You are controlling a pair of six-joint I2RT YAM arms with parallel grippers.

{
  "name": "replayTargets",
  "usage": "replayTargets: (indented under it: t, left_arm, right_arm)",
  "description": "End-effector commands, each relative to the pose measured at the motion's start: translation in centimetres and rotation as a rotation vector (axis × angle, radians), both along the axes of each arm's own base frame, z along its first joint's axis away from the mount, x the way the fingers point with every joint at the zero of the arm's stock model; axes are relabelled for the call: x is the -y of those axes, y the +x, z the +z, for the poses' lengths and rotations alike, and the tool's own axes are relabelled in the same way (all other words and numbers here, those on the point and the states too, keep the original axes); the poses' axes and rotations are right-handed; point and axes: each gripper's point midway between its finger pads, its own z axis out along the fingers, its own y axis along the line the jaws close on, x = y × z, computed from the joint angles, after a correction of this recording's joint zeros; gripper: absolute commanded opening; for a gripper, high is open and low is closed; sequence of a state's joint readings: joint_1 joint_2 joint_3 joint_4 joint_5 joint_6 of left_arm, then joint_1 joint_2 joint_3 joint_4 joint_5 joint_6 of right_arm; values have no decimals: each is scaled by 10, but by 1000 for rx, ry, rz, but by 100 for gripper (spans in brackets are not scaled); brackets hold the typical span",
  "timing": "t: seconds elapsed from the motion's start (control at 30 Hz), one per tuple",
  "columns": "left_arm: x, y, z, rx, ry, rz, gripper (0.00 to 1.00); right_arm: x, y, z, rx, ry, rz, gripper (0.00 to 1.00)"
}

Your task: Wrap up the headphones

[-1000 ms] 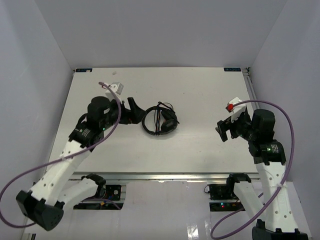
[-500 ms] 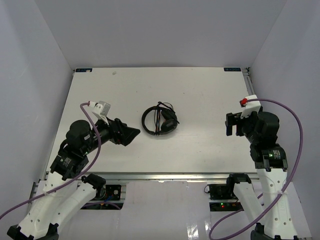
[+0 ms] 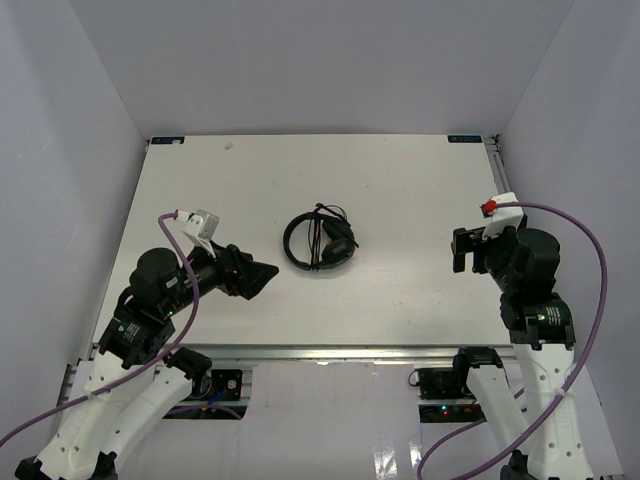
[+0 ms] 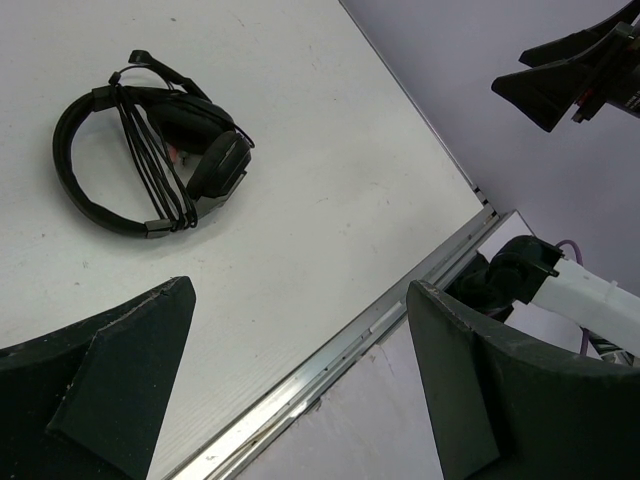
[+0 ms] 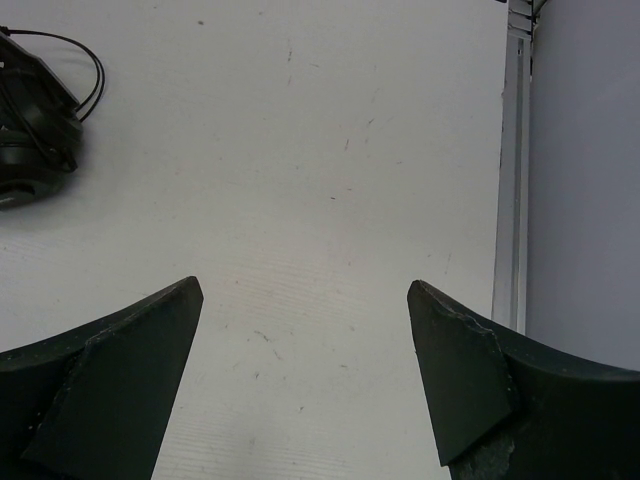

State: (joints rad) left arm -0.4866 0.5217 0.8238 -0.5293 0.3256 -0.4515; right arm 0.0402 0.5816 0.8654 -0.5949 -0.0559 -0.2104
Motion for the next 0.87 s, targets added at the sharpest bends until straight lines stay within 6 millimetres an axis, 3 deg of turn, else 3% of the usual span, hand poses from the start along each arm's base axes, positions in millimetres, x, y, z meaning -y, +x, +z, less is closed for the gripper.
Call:
replayTargets:
  t: [0.0,0.83]
  left_arm:
    - [1,-3,-6,-19,8,-11,98]
    - [0,-4,-7,-26,9,-11,98]
  right_arm:
    - [-2,5,9,56,8,8,90]
    - [0,2,2,57,15,-10,90]
